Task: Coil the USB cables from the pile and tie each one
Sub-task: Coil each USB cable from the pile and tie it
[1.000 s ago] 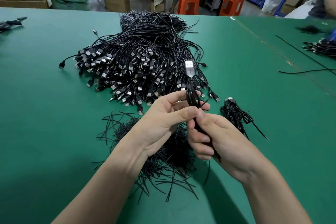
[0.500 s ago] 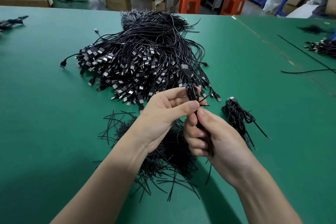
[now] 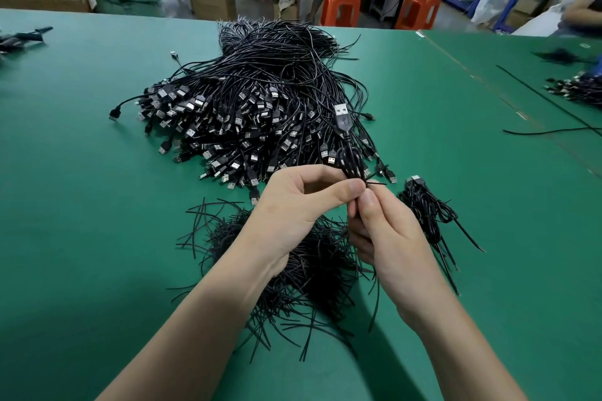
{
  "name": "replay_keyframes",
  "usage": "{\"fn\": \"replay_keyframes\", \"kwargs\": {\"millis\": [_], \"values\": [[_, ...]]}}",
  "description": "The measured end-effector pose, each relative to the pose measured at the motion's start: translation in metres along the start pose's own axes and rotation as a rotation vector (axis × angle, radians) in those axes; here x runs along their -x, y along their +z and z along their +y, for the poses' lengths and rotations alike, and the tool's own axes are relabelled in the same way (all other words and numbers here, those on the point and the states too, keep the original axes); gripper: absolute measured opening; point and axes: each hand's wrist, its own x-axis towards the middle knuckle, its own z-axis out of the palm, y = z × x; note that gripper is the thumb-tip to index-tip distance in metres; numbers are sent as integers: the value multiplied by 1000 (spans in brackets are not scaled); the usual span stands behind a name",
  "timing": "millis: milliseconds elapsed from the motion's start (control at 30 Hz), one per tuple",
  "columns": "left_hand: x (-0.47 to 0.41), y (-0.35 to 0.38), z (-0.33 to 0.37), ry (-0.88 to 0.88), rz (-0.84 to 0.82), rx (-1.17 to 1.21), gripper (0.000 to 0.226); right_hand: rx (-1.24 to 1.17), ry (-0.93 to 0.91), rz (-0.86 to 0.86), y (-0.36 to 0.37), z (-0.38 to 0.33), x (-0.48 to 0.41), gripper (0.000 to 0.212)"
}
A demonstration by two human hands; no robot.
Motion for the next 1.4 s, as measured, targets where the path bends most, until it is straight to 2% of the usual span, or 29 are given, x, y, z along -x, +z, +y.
{"fn": "replay_keyframes", "kwargs": {"millis": [167, 433, 533, 633, 667, 767, 900, 1033, 1233, 1400], "values": [[1, 4, -4, -45, -64, 38, 27, -89, 91, -28, -2, -2, 0, 36], [2, 3, -3, -134, -109, 35, 27, -239, 182, -139, -13, 4, 0, 32], [2, 0, -2, -157, -121, 16, 24, -110, 142, -86, -20, 5, 0, 34], [2, -3, -1, -146, -88, -78, 21, 287, -109, 151, -29, 7, -3, 16], [2, -3, -2, -150, -95, -96, 21, 409, -214, 207, -32, 6, -3, 19], [3, -4, -1, -205, -133, -140, 31, 605, -494, 222, -40, 5, -5, 24], [3, -5, 0, -290, -192, -148, 32, 729, -669, 165, -52, 2, -11, 17], [3, -9, 2, -327, -239, -117, 35, 806, -670, 87, -55, 0, -17, 22], [3, -14, 2, -340, -238, -107, 28, 844, -539, 7, -52, -2, -22, 24], [3, -13, 2, -337, -244, -96, 31, 830, -465, 13, -44, 0, -20, 23]]}}
